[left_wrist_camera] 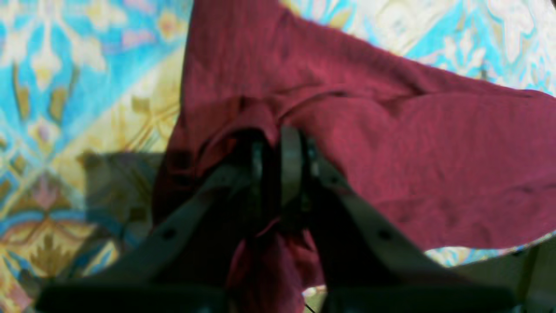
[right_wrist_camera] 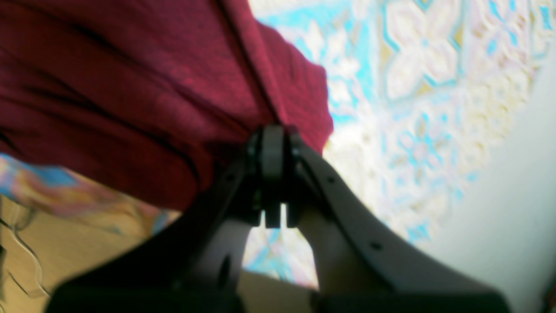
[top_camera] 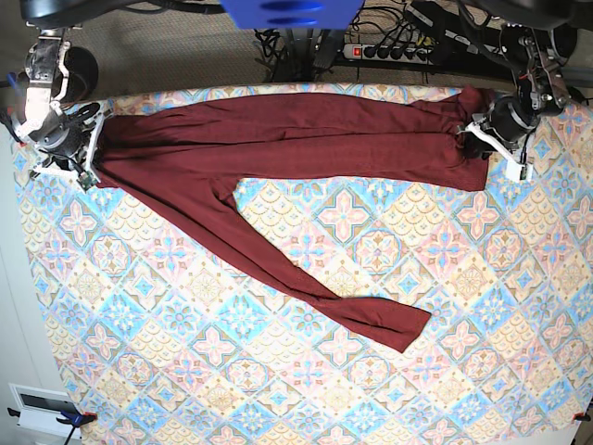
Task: Layout the t-shirt on the table in an organized manner, then fold the t-shirt properly
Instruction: 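Pull both grippers back toward the collar to fold the shirt lengthwise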
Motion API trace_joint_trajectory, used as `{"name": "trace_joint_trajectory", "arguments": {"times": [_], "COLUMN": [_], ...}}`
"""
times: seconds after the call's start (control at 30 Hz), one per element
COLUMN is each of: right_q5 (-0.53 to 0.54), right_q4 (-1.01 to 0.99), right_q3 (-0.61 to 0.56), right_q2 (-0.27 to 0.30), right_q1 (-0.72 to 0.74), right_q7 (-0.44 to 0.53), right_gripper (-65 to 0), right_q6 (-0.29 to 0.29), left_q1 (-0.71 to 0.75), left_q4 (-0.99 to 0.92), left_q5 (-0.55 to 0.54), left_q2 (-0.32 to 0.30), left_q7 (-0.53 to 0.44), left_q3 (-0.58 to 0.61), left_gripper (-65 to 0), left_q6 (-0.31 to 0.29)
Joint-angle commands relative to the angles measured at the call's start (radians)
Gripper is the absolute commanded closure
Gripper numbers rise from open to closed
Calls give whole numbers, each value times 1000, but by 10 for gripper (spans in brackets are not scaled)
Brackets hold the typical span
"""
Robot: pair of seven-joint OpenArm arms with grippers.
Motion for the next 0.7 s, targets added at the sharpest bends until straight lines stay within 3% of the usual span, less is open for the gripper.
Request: {"name": "trace_joint_trajectory", "arguments": {"times": [0.0, 0.17, 0.27, 0.37, 0.67], "right_q5": [4, 4, 4, 4, 4], "right_q4": [19, 18, 19, 38, 178], "right_q3": [10, 11, 11, 13, 7], "right_q2": [22, 22, 22, 22, 19], "right_q1": [4, 9, 9, 9, 9], "right_q7": [5, -24, -24, -24, -17], "right_gripper": [0, -36, -103, -148, -152], "right_q6": [-5, -5, -5, -5, -5], "left_q1": [0, -2, -10, -36, -48], "left_q4": [20, 17, 21, 20, 18], "left_q5": [-8, -8, -10, -25, -248], "left_q2": [-22, -22, -22, -17, -13], "left_q7": [-12, 8, 75, 81, 89], "left_q3": [-54, -170, -170, -175, -213], "left_gripper": [-67, -84, -149, -226, -302], "left_q6": [-1, -1, -1, -1, 2]}}
